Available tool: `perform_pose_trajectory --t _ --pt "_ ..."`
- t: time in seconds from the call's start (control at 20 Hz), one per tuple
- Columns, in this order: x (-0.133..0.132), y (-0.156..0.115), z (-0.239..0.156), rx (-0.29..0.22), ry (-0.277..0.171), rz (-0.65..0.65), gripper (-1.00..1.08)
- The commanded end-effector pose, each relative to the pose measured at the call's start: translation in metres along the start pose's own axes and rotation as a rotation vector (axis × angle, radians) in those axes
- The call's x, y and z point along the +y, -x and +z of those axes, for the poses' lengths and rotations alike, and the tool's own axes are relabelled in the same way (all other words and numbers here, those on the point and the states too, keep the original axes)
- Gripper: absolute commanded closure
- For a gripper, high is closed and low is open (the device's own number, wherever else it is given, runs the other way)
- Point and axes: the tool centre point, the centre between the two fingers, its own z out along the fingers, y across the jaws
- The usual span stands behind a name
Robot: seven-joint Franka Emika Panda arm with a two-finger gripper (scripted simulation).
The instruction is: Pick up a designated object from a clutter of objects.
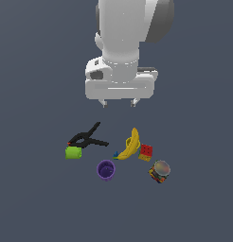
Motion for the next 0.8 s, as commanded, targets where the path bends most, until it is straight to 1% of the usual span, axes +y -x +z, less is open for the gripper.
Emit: perform_pose_trajectory --t 0.0,0.45,0.75 --pt "0.000 0.000 0.000 0.000 0.000 0.000 -0.92" --pt "0.016 -0.001 0.005 -0.011 -0.017 0.011 -0.92" --pt "0.015 -0.002 0.007 -0.011 -0.016 0.018 -0.92"
